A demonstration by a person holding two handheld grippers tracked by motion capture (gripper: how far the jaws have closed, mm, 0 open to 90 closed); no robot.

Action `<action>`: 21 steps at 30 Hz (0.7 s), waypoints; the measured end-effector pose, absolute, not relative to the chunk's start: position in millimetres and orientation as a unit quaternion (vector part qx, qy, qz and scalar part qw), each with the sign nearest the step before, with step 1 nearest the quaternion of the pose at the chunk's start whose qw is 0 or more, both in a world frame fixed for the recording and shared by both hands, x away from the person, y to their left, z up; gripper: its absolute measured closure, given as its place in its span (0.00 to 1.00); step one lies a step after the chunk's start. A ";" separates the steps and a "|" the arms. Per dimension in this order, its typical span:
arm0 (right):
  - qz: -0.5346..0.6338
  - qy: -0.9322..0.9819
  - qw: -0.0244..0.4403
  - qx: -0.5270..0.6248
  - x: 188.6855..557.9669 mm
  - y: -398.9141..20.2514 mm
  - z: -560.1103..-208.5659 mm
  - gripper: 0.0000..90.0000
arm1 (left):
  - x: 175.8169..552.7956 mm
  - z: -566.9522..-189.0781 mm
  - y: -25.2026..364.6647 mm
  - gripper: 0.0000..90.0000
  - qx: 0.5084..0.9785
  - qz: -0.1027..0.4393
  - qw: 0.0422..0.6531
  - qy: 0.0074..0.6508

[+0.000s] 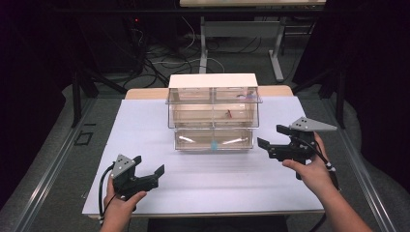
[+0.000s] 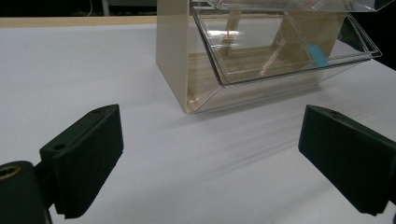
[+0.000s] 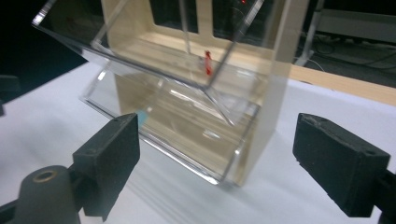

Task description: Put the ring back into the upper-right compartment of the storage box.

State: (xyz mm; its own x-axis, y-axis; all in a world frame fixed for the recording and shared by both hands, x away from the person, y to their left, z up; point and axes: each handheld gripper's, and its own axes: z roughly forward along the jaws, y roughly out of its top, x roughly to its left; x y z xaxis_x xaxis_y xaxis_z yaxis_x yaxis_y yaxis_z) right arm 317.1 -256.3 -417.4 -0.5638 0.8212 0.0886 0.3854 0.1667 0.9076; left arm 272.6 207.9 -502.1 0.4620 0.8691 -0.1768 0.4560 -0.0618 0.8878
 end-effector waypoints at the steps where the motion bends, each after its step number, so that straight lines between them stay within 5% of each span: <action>1: 0.493 0.733 0.219 0.415 317.2 -258.1 -419.1 0.14 | 272.6 -502.1 207.8 0.07 0.698 0.209 0.494 0.474; 21: 0.463 0.718 0.247 0.458 329.8 -290.5 -469.4 0.00 | 272.9 -502.6 208.4 0.07 0.697 0.209 0.492 0.477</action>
State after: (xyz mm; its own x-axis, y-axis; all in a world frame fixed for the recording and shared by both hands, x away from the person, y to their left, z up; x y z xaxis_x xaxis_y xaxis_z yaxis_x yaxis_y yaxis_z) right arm 329.8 -290.5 -469.4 -0.4586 0.8859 0.0692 0.4281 0.1521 0.8908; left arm 272.9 208.4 -502.6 0.4573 0.8712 -0.1783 0.4595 -0.0598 0.8862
